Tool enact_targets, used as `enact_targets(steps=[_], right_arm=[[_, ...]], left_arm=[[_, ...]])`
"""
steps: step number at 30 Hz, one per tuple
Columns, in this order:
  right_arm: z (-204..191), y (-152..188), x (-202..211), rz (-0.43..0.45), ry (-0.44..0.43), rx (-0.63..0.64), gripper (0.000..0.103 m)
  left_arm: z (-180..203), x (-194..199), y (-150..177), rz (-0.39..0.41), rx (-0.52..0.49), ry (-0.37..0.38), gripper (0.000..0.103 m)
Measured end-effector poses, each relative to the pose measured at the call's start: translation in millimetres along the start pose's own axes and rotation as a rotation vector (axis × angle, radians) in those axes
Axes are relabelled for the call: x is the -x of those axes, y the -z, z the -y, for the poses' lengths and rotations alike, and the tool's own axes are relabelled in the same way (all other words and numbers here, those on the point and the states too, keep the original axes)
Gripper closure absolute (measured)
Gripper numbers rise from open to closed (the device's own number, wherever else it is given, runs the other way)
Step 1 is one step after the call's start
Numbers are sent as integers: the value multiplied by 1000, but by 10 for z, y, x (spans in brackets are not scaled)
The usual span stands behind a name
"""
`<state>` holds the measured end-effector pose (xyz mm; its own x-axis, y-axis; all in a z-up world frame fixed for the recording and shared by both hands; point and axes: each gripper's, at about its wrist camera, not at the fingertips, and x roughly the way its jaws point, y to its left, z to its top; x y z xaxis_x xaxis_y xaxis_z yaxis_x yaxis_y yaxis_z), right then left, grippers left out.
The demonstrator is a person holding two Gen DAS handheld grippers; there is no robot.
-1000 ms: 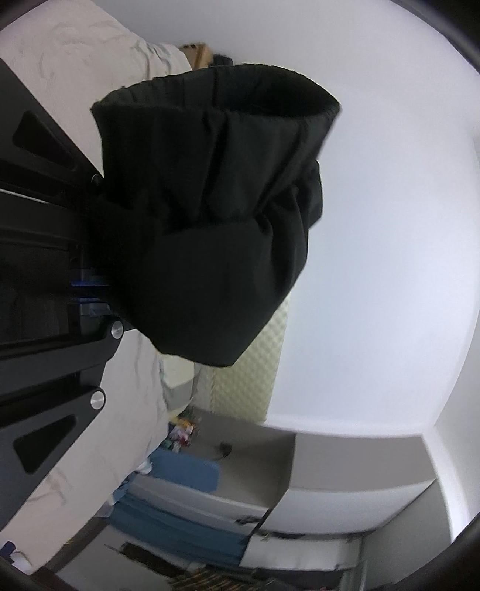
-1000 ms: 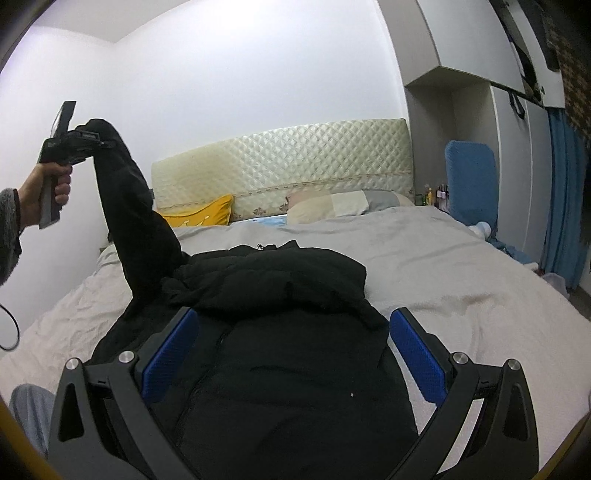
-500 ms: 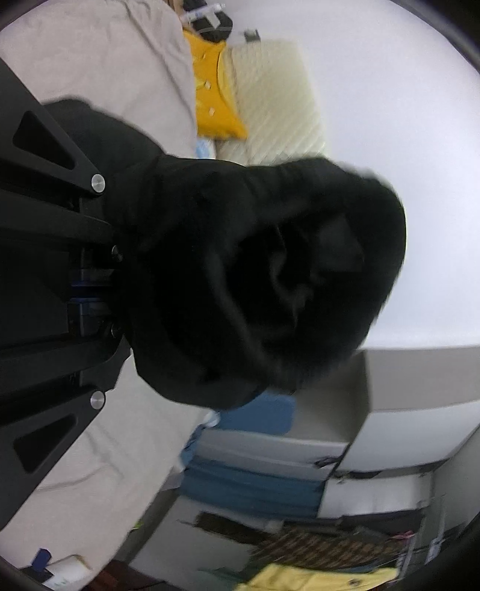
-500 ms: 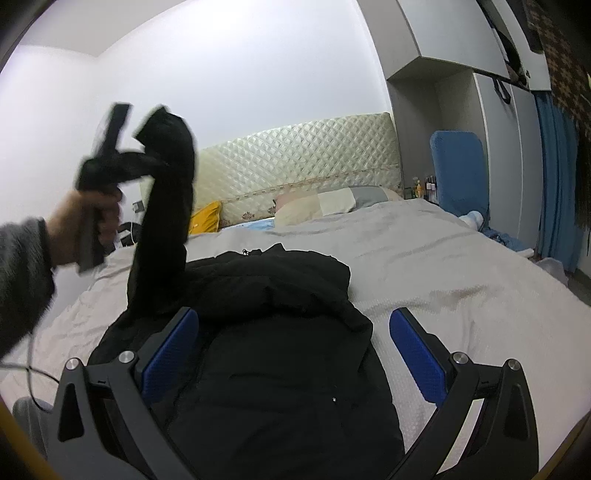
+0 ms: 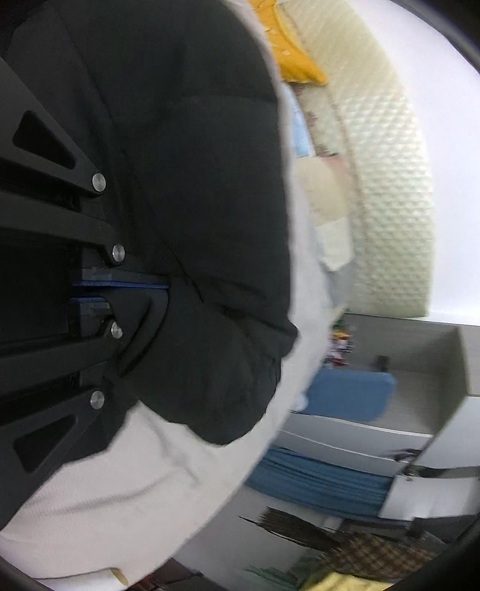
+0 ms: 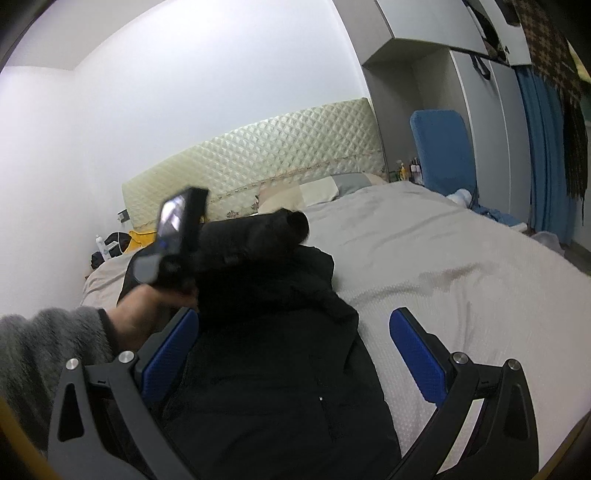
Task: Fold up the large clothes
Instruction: 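Lay the sleeve across the jacket body and open the left tool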
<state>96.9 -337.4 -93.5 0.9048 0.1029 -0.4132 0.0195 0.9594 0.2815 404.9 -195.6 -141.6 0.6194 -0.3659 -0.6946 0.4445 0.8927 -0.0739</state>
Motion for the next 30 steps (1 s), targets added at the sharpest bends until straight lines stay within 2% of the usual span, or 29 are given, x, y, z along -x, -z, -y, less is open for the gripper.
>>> enact_targets(steps=[5,10,14,16,17,18,19,20,21,25,28,30], right_arm=[[32,22,-99,-15,1,-13,0],[4,64,-230,-50,11,-1,0],[-4,68,-252,-50,26,8,0],[-17,69,-215,-38,34,13,0],[-23,70,-204,-33,39,16,0],[-26,68,-194,-27,43,19,0],[-26,67,-183,-23,47,24,0],[-24,66,-181,-20,49,28,0],[-33,72,-174,-17,52,33,0],[-74,89,-160,-17,42,45,0],[-111,40,-215,-26,8,28,0],[-156,-76,-303,-30,-33,19,0]], left_arm=[[-27,-177,126,-67,5,-4,101],[-42,-22,127,-51,-24,-11,100],[-69,194,140,-26,-2,3,95],[-56,306,152,-22,-3,-8,85],[-48,350,160,-21,-1,-10,72],[-45,413,183,-18,5,-9,54],[-41,459,204,-13,12,-9,44],[-39,542,235,-1,16,3,23],[-36,670,277,28,18,20,14],[-78,1061,369,80,5,31,14],[-205,1329,368,120,11,5,14],[-433,1553,354,147,44,-23,14]])
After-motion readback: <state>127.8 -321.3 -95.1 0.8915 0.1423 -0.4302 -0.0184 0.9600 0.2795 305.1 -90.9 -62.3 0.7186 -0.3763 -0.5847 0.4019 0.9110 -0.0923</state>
